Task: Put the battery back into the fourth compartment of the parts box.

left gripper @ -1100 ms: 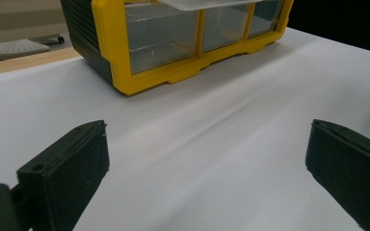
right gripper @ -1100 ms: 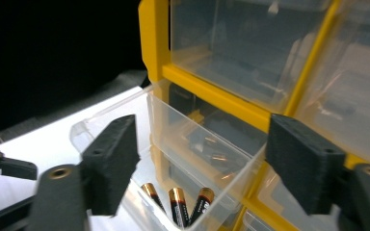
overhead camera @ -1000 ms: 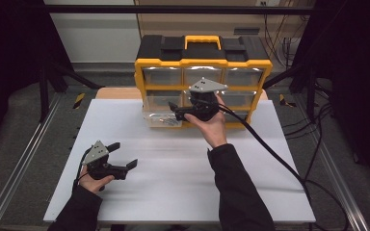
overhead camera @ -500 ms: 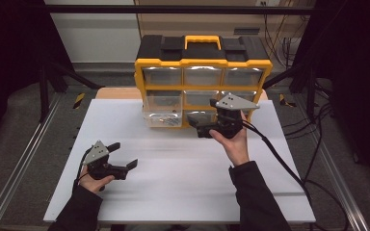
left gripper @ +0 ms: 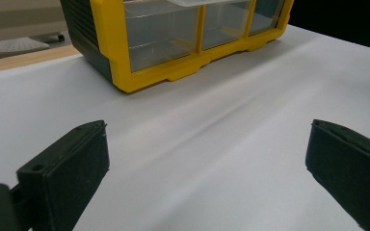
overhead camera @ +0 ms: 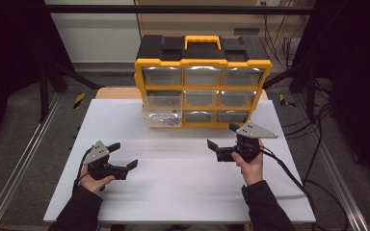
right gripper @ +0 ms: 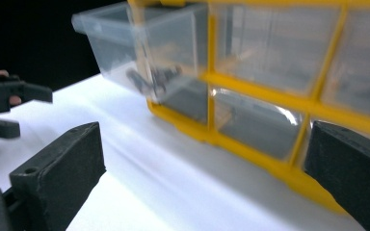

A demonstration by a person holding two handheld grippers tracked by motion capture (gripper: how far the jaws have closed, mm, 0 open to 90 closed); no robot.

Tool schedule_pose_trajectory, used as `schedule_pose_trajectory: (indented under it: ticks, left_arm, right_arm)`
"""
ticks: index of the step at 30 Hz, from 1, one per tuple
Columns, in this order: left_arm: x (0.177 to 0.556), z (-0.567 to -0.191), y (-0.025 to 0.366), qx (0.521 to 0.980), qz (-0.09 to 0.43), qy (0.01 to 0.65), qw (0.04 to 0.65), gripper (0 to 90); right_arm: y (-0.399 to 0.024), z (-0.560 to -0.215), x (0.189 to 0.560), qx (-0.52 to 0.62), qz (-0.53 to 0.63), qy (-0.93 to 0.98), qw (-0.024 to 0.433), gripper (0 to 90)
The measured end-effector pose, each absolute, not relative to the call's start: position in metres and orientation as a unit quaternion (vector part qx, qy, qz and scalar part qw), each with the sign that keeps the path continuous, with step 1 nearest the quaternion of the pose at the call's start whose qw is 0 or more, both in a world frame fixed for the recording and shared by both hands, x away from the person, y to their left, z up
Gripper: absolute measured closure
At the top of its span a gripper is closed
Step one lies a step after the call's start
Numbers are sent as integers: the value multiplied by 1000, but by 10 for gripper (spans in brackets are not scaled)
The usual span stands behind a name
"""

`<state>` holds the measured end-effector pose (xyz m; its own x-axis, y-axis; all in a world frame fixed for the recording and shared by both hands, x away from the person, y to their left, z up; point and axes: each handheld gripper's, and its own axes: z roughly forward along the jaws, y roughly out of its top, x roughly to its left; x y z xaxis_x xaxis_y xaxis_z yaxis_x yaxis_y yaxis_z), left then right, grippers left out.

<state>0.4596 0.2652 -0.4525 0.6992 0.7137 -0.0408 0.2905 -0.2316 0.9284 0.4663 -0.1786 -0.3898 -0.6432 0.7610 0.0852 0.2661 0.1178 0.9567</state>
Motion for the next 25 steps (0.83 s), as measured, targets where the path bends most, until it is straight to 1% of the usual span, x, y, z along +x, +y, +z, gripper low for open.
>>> schedule_pose_trajectory:
  ticks: [2,12,17,20,25]
  left_arm:
    - [460,-453,265,759,202,330,524,11]
    - [459,-453,264,757,197,332,528,11]
    - [458,-453,264,756,199,330,529,13]
    - [459,-454,263,756,198,330,529,13]
    - [459,-454,263,757,197,331,528,13]
  right_arm:
    - [-185,-399,463,362,555,717,216,6]
    - [-220,-440,448,372,541,722,218,9]
    - [-235,-452,443,367,552,718,213,19]
    - [-242,-457,443,368,549,718,220,20]
    - [-248,-461,445,377,546,716,218,21]
